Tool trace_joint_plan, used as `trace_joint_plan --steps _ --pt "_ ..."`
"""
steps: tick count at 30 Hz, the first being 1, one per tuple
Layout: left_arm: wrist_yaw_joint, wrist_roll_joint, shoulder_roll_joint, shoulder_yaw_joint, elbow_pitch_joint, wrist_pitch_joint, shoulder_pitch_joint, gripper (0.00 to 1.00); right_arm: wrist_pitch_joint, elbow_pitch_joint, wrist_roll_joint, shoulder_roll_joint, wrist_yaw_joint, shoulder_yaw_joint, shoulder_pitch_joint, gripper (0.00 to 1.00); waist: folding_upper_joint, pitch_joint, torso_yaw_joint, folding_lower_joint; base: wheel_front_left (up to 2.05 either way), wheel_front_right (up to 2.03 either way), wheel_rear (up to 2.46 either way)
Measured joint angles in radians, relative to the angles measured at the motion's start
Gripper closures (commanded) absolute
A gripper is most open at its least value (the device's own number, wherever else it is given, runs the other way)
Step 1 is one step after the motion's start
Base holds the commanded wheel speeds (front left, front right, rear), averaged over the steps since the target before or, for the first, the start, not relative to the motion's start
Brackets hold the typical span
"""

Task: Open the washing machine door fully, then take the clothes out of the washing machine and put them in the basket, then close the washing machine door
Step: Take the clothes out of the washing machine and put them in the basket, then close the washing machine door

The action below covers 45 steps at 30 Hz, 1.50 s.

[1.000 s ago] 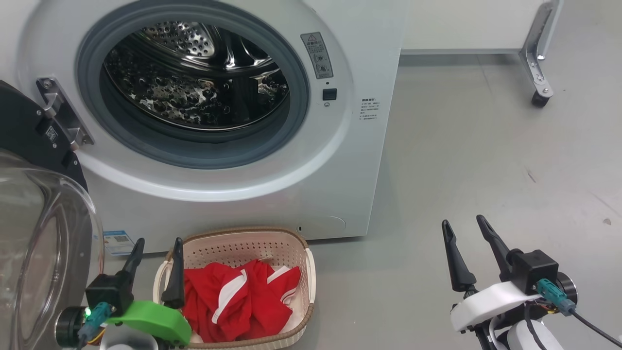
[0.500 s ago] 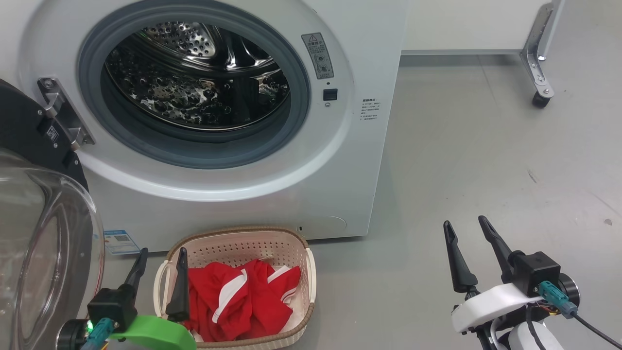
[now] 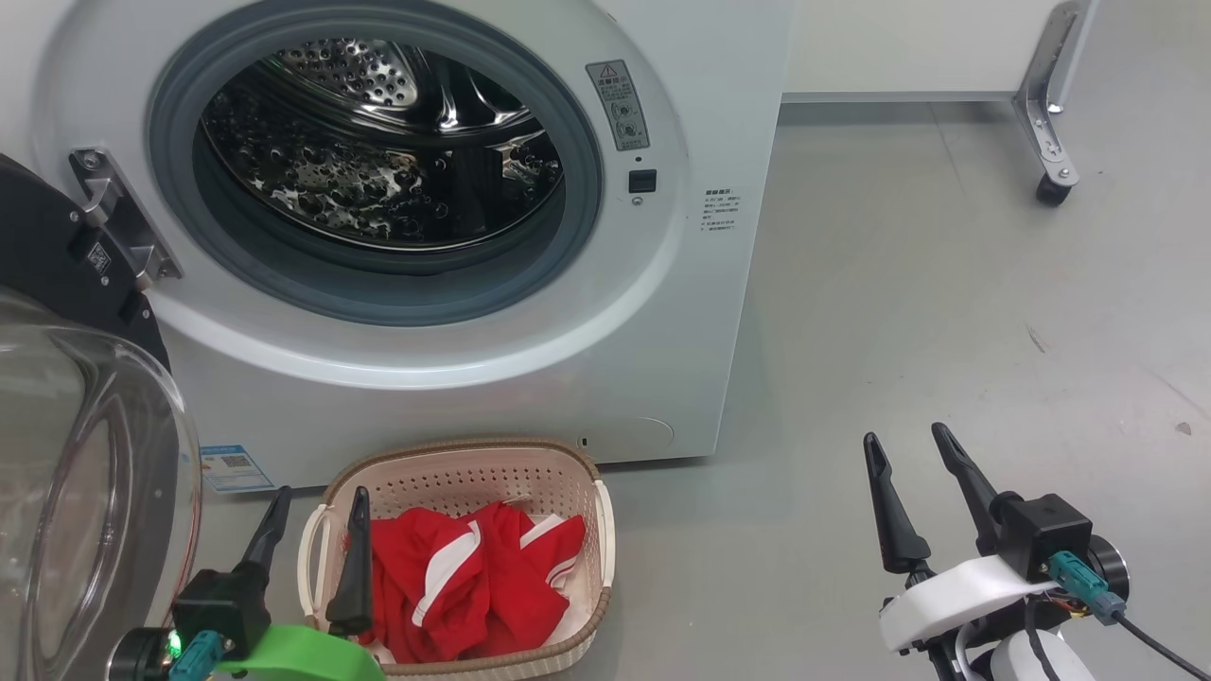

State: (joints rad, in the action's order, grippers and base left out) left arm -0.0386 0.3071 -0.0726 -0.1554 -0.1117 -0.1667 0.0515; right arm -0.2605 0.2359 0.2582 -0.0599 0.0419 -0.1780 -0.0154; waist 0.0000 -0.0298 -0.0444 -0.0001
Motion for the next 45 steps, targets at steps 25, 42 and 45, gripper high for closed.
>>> trace_joint_plan --steps 25,42,45 --pt "-0.019 -0.020 -0.013 -0.010 0.119 0.070 0.056 0.00 0.000 -0.004 -0.006 0.002 0.001 0.010 0.001 0.00 0.0000 -0.005 0.006 0.0001 -0.15 0.38 -0.23" --pt "-0.026 -0.022 -0.017 -0.021 0.168 0.104 0.066 0.00 0.000 -0.005 -0.006 0.003 0.001 0.013 0.001 0.00 0.0000 -0.016 0.004 0.0001 -0.92 1.14 -0.22" --pt "-0.026 -0.022 -0.017 -0.022 0.178 0.104 0.068 0.00 0.000 -0.005 -0.006 0.003 0.001 0.014 0.001 0.00 0.0000 -0.019 0.003 0.0000 -0.96 0.96 0.00"
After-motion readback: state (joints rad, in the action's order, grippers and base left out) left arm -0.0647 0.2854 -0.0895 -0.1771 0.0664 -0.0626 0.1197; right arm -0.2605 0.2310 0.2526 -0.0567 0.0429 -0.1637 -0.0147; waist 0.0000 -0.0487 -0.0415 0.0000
